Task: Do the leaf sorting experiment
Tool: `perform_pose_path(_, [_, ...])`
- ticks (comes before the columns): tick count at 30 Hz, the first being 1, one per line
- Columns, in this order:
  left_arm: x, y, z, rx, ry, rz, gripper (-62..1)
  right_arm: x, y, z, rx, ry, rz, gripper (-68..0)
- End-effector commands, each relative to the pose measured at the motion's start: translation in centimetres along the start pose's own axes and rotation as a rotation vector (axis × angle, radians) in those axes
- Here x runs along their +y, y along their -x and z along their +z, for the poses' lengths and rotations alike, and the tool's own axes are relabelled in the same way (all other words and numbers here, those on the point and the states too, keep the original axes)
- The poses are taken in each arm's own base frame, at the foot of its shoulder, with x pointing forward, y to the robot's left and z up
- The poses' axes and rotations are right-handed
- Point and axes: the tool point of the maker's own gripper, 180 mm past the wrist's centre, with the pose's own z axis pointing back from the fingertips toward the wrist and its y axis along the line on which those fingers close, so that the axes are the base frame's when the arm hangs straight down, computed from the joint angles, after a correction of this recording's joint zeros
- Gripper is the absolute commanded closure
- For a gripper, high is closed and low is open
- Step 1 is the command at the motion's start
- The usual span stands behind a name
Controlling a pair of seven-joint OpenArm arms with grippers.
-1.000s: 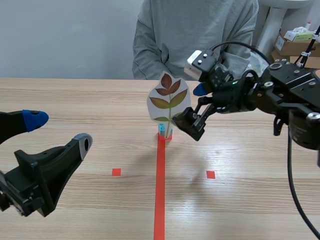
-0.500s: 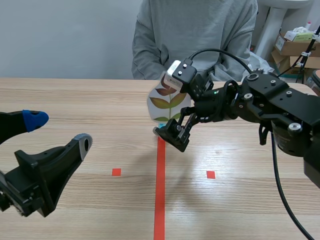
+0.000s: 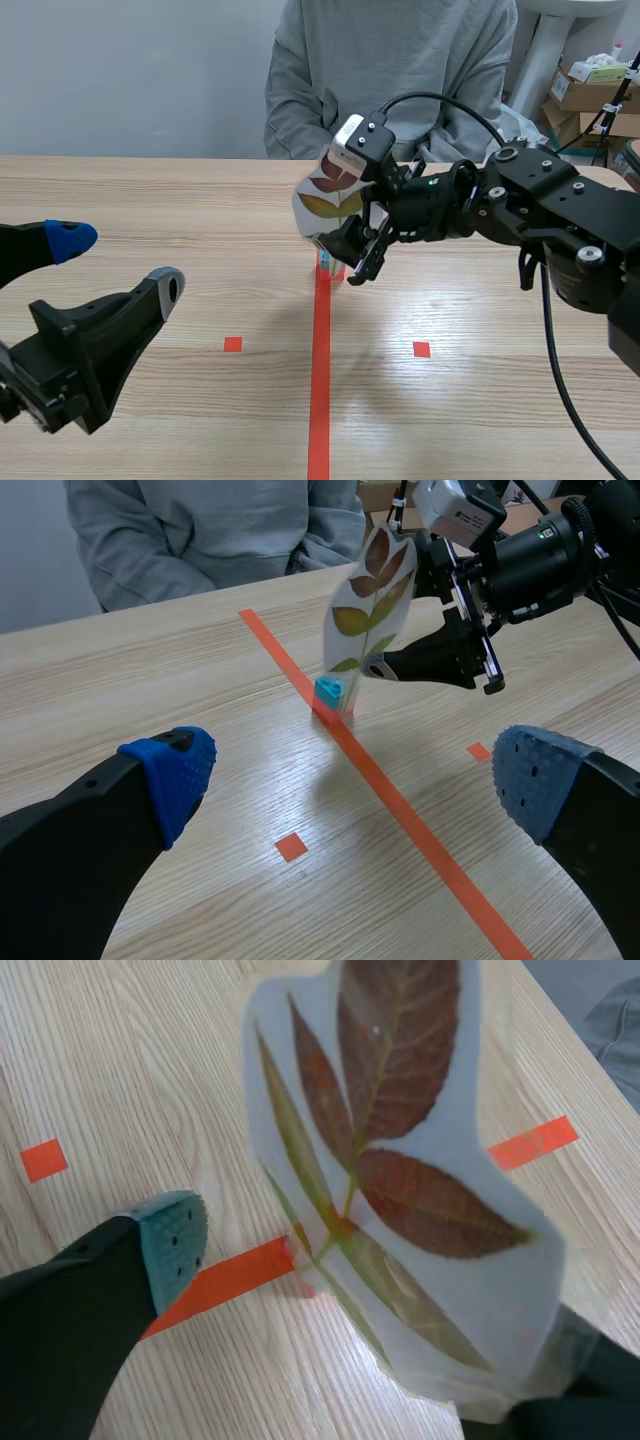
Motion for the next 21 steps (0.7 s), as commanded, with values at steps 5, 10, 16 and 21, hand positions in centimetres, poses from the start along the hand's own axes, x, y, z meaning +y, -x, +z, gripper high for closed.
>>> perform_pose_path(5, [-0.17,-1.03,-0.1,-0.035,0.005,-0.003,-59.4,-1.29,-1.99,0.41,-0.048,0.023,0.027,-24.2])
perform_pose_path(10, [-0.17,-1.03,-0.1,-0.035,0.005,-0.003,-59.4,-1.28,-2.05,0.41,-0.052,0.023,0.028,-15.6])
perform_pose_path(16, [-0.17,-1.03,-0.1,-0.035,0.005,-0.003,-59.4,-1.29,-2.03,0.42,-0.051,0.023,0.028,-4.7])
perform_pose_path(21, [-0.17,-1.03,-0.1,-0.035,0.005,-0.003,-59.4,-1.29,-2.1,0.42,-0.055,0.023,0.024,-1.6])
